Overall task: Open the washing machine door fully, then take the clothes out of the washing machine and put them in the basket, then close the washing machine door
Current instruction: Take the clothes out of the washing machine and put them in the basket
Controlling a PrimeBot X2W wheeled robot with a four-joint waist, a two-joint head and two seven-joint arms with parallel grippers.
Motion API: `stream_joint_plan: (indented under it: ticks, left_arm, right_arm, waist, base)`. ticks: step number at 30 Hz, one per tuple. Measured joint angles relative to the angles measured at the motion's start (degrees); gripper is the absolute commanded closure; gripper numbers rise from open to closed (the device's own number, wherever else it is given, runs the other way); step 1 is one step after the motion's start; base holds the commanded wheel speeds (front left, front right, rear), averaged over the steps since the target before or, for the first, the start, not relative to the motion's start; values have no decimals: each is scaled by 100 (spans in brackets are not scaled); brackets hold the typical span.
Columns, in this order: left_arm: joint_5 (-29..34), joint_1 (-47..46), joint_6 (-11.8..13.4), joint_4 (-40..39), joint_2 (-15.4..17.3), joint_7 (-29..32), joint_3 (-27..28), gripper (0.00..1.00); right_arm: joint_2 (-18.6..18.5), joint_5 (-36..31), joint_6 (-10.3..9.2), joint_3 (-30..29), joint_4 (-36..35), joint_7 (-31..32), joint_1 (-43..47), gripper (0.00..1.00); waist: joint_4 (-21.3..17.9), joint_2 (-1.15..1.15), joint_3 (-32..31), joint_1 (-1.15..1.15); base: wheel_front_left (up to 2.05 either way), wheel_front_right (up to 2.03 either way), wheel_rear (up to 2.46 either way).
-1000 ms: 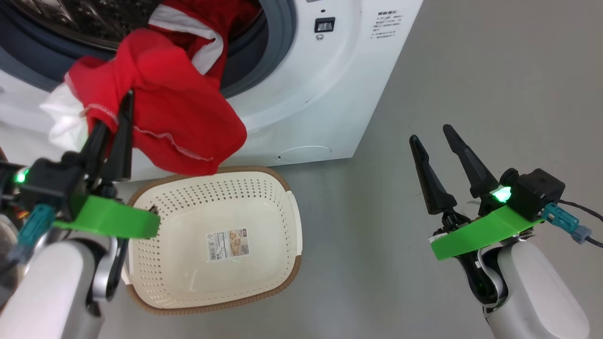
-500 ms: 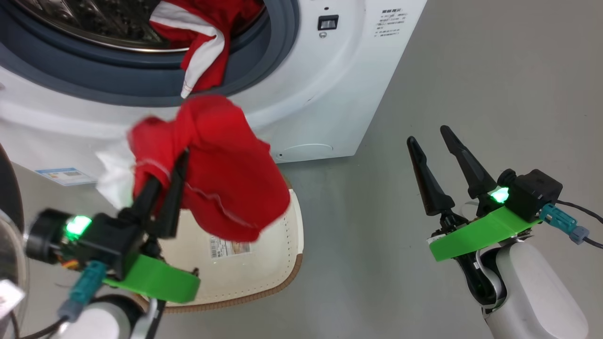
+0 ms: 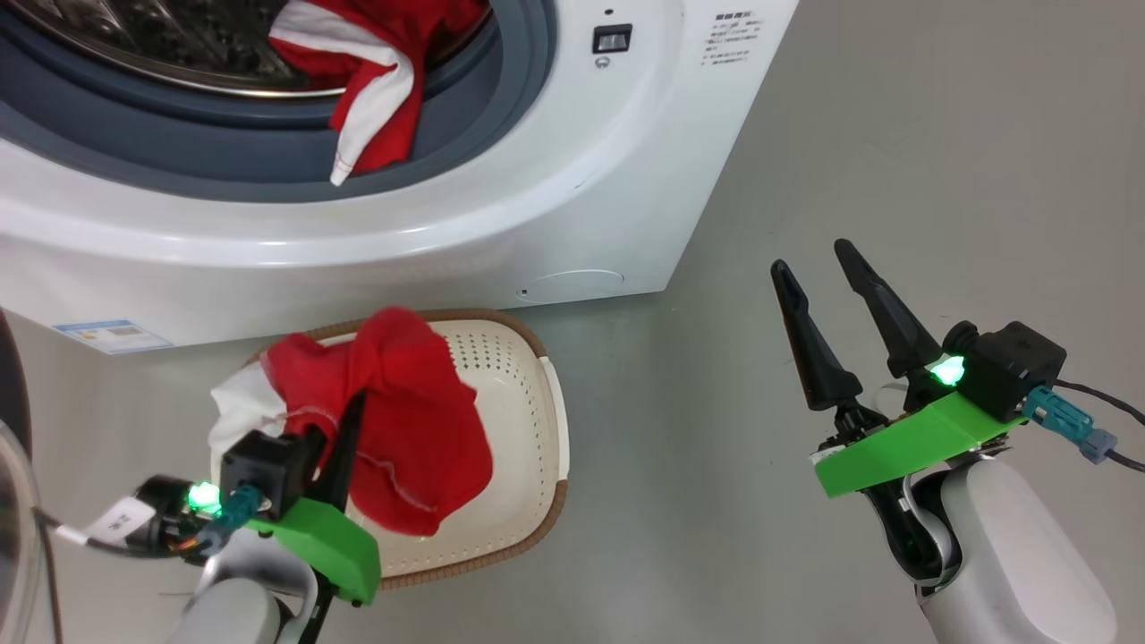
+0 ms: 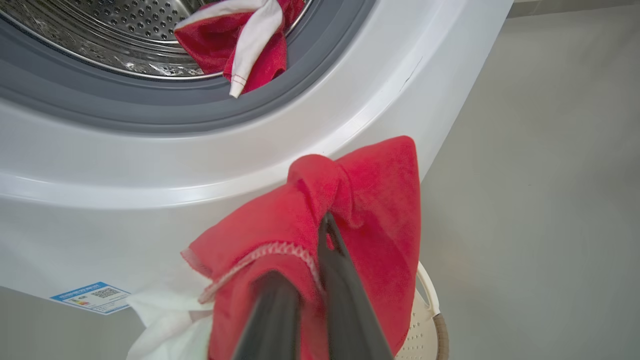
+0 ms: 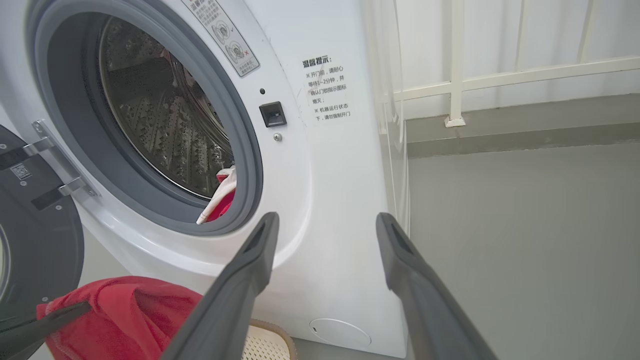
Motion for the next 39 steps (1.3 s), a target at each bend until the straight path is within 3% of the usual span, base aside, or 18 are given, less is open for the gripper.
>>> stream_joint_plan:
  ticks: [6, 13, 18, 20, 21, 30, 39]
  left_arm:
    - [-40, -504, -180, 1522, -241, -445, -91, 100]
    - [2, -1091, -564, 3160, -566, -647, -320, 100]
    - [11, -1443, -634, 4020, -809, -827, -312, 100]
    - [-98, -1537, -778, 4323, -913, -842, -276, 13]
    - [-104, -1569, -777, 4453, -950, -877, -279, 0]
    - [-132, -1708, -879, 4851, -1044, -982, -259, 0]
    - [-29, -1663, -871, 4145, -988, -983, -14, 0]
  right_arm:
    - [-1, 0, 0, -1, 0, 0, -2, 0]
    - [2, 0, 0, 3, 2, 0, -4, 0]
    - [9, 0, 0, 15, 3, 0, -6, 0]
    - [20, 0, 0, 36, 5, 0, -6, 0]
    - [26, 0, 0, 56, 10, 0, -7, 0]
    - [34, 1, 0, 67, 14, 0, -7, 0]
    - [27, 1, 0, 51, 31, 0, -7, 0]
  waist:
    - [-53, 0, 26, 0]
    - [-83, 0, 61, 0]
    - [-98, 0, 83, 0]
    - [-107, 0, 90, 0]
    - [-116, 0, 91, 0]
    - [-126, 0, 114, 0]
    - [-40, 0, 74, 0]
  base:
    - [0, 0, 0]
    - [0, 0, 0]
    - [0, 0, 0]
    - [0, 0, 0]
    - [0, 0, 0]
    - [0, 0, 0]
    - [0, 0, 0]
